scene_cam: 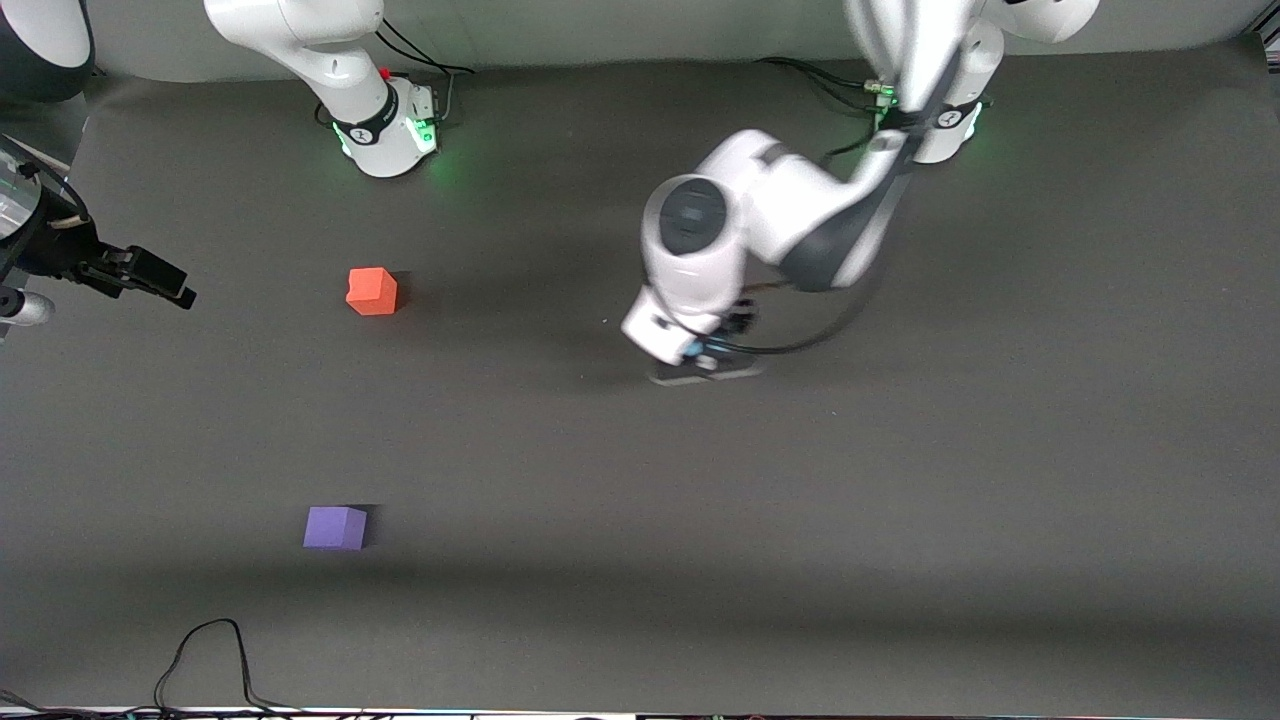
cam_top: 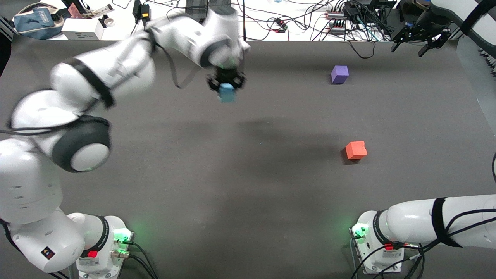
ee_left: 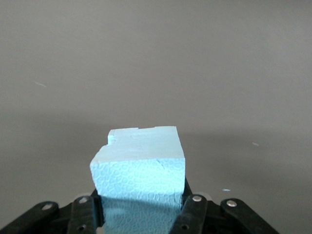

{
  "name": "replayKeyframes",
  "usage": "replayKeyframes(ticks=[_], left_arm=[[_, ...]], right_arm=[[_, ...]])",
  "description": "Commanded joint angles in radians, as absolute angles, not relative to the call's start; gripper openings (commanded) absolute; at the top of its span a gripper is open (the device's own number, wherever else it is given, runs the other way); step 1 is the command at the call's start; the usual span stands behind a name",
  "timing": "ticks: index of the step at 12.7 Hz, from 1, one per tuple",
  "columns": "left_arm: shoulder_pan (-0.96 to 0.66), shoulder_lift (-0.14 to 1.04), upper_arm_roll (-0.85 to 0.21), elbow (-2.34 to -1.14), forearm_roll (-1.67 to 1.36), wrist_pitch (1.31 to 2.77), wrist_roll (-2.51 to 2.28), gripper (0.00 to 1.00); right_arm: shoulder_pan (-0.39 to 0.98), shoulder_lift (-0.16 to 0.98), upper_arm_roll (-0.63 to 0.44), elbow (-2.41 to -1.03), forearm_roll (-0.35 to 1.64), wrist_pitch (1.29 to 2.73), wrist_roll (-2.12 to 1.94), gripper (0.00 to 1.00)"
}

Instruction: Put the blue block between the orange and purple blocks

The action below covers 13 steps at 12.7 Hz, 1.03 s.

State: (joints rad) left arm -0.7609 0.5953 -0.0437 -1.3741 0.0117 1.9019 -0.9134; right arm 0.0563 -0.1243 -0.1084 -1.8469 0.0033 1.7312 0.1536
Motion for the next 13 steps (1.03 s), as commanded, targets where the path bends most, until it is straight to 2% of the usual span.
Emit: replayKeyframes(ticks=[1, 6, 8, 9, 10, 13], left_arm=[[-0.888, 0.77, -0.018, -1.243, 0.029, 1.984, -1.0, 0.46], [-0.939, 0.906, -0.025, -1.246, 0.025, 2.186, -0.994, 0.47], [-0.939, 0.928, -0.026, -1.247, 0.022, 2.216, -0.996, 0.48], [-0.939, 0.93, -0.026, -1.249, 0.023, 2.22, -0.993, 0.64], [-0.939, 0.928, -0.026, -1.247, 0.021, 2.218, -0.996, 0.98], [-0.925, 0.893, -0.026, -1.247, 0.017, 2.192, -0.993, 1.0]], right_arm=[[0.063, -0.109, -0.107, -1.856, 0.008, 1.756, 0.135, 1.0], [0.064, -0.109, -0.106, -1.858, 0.008, 1.752, 0.135, 1.0], [0.064, -0.109, -0.104, -1.858, 0.008, 1.752, 0.135, 1.0], [0.064, -0.109, -0.103, -1.858, 0.008, 1.752, 0.137, 1.0], [0.064, -0.11, -0.103, -1.856, 0.008, 1.747, 0.137, 1.0], [0.064, -0.109, -0.084, -1.847, 0.008, 1.743, 0.146, 1.0]])
